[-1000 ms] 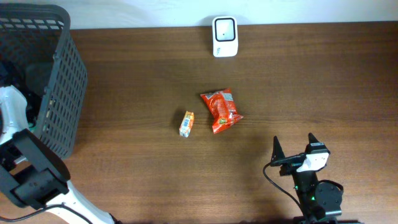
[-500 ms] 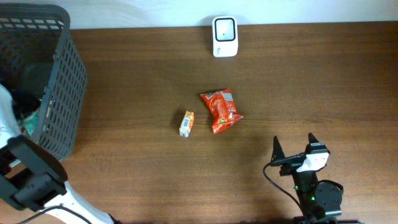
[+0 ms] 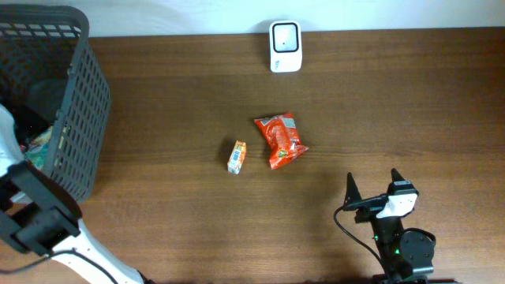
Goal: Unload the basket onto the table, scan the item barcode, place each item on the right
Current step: 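Grasp the small green-white tissue pack in the basket with the left gripper, then carry the tissue pack toward the scanner and drop it on the table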
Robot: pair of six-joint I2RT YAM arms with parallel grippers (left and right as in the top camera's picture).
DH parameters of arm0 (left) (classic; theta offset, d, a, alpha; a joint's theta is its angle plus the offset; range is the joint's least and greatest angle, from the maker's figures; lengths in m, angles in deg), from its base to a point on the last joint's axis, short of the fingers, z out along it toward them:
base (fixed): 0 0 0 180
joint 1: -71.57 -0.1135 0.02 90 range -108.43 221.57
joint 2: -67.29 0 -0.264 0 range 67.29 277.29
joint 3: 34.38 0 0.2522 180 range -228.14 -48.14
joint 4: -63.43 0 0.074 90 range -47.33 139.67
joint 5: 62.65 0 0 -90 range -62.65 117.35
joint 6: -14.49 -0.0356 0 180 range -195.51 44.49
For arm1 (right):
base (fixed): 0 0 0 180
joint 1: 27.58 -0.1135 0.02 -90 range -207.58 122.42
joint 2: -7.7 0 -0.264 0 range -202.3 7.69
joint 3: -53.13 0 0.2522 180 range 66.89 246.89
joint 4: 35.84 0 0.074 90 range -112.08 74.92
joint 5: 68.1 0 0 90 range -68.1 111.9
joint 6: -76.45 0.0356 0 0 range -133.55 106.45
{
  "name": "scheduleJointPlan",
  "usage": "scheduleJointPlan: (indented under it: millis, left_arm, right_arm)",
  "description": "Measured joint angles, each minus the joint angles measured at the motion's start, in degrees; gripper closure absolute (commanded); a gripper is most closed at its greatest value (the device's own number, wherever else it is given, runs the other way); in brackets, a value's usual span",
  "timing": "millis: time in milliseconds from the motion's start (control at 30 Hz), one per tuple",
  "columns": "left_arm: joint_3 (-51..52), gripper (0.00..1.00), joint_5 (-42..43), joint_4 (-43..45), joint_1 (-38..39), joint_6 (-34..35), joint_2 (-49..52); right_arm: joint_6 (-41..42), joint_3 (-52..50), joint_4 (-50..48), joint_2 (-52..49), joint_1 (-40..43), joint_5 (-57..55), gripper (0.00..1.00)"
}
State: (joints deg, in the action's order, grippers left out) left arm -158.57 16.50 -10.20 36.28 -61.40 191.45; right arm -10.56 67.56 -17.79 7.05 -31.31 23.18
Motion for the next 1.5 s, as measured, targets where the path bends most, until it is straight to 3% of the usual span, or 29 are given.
scheduleJointPlan:
  millis: [367, 600, 800, 933, 1200, 1367, 1500]
  left_arm:
    - [1.01, 0.46, -2.16, -2.29, 0.0, -0.42, 3.89]
    - [0.9, 0.99, -3.02, -3.8, 0.02, -0.87, 4.13]
    - [-4.87, 1.0, -3.1, -10.12, 0.0, -1.05, 5.27]
    - [-14.6, 1.0, -3.04, -17.14, 0.0, -1.05, 5.86]
    - [-49.46, 1.0, 0.85, -31.04, 0.79, -1.01, 5.95]
    - [-66.75, 1.0, 1.33, -33.97, 6.47, 0.37, 5.6]
    - [-68.83, 1.0, 1.38, -33.59, 15.61, 0.74, 4.74]
  right_arm:
    - [0.0, 0.0, 0.0, 0.0, 0.0, 0.0, 0.02]
    - [0.04, 0.0, 0.0, 0.0, 0.0, 0.0, 0.02]
    - [0.04, 0.0, 0.0, 0.0, 0.0, 0.02, 0.02]
    - [0.02, 0.0, 0.0, 0.0, 0.0, 0.02, 0.02]
    - [0.02, 0.0, 0.0, 0.0, 0.0, 0.0, 0.02]
    - [0.0, 0.0, 0.0, 0.0, 0.0, 0.02, 0.02]
    - [0.04, 0.0, 0.0, 0.02, 0.0, 0.0, 0.01]
